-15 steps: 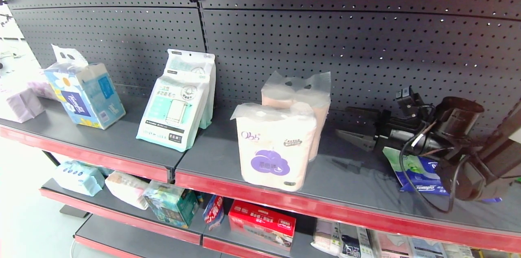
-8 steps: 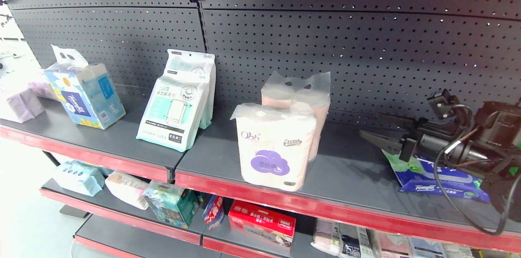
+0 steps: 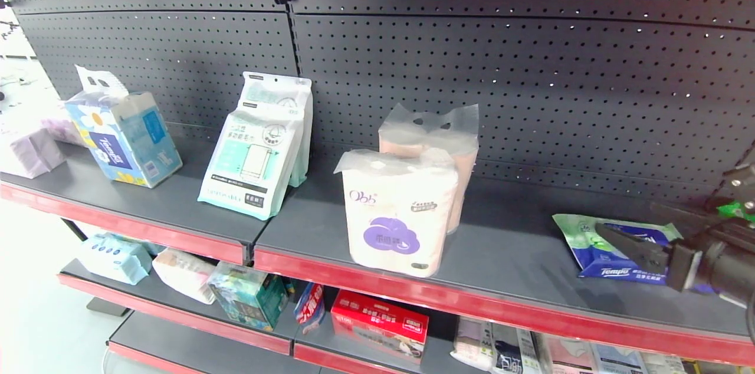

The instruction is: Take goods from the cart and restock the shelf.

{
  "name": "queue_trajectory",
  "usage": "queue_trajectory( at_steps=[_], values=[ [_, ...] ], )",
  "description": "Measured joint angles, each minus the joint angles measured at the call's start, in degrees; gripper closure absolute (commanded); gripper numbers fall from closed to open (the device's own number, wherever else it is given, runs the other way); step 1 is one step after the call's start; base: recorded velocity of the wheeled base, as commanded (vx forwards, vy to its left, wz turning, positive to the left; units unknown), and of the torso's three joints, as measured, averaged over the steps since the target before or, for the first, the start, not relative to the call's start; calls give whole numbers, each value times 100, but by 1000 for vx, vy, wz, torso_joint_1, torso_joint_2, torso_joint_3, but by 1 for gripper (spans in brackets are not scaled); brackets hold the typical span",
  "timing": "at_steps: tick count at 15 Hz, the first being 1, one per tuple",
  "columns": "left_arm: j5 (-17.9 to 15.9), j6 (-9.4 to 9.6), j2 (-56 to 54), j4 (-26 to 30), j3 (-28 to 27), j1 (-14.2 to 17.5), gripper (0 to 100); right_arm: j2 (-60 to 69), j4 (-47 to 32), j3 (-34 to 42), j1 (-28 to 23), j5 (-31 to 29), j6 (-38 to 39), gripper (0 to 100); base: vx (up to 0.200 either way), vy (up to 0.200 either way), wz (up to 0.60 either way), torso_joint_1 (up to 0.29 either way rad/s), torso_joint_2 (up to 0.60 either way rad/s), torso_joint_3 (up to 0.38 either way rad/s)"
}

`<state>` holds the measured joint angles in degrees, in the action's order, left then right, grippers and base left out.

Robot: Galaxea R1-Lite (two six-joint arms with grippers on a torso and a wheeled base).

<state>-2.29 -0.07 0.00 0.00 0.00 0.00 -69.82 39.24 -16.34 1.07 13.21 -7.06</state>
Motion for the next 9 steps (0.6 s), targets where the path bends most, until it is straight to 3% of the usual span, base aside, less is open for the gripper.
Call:
queue_trajectory(
  at_steps=[3, 9],
  values=[
    [0, 0, 0, 0, 0, -2, 0, 1287, -1047, 377, -30, -1133, -96, 0, 0, 0, 0, 0, 0, 0],
    [0, 0, 0, 0, 0, -2, 0, 3429, -2857, 790, -518, -2186, -185, 0, 0, 0, 0, 0, 0, 0]
  ],
)
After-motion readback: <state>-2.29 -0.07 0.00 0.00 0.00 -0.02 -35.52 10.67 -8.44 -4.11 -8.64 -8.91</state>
